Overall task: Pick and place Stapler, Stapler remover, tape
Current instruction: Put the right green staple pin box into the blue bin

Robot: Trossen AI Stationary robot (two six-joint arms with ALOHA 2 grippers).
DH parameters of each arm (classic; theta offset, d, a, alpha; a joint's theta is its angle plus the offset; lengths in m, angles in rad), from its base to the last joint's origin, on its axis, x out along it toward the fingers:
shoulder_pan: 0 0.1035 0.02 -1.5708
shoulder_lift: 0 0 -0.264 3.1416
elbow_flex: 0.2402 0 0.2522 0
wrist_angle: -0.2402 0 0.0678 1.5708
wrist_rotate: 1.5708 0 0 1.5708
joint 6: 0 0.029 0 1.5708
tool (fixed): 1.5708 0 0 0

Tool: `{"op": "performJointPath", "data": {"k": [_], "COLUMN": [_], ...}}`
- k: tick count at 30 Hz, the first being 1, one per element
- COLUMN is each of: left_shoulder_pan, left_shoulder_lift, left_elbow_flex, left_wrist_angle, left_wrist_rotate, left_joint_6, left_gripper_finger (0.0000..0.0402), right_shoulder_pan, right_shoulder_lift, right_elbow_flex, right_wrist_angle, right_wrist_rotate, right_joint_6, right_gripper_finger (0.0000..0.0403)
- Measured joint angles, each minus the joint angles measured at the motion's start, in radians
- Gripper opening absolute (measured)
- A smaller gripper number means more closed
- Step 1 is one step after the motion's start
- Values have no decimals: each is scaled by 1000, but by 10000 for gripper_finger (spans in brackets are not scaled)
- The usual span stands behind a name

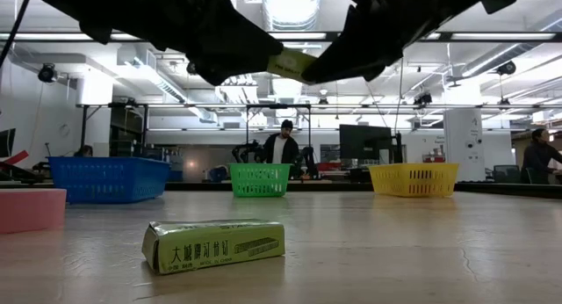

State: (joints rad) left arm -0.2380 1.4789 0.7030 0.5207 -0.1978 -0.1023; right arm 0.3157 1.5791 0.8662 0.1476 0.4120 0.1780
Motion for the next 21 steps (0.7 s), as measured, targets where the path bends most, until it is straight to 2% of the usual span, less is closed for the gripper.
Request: {"op": "performJointPath", "data": {"k": [7, 10, 16, 21], "left_shoulder_pan": [0, 0, 0, 0], "left_shoulder_lift": [-2, -2, -3, -25], "left_elbow_flex": [5, 5, 5, 5], "left_wrist_angle": [3, 2, 2, -38], "left_wrist_rotate": [-12, -12, -9, -11], "left_joint_6": [-11, -29, -27, -19], "left_gripper_finger": [167, 138, 43, 40], "right_shoulder_pan": [0, 0, 0, 0], "right_shoulder_lift": [0, 0, 0, 0], "right_elbow_flex": [14, 14, 14, 14], "right_wrist_angle": [1, 3, 8, 18], "right_wrist_rotate": [0, 0, -1, -1], "right_joint_6": [-6, -6, -10, -1], "right_gripper_finger": [47, 47, 53, 77]}}
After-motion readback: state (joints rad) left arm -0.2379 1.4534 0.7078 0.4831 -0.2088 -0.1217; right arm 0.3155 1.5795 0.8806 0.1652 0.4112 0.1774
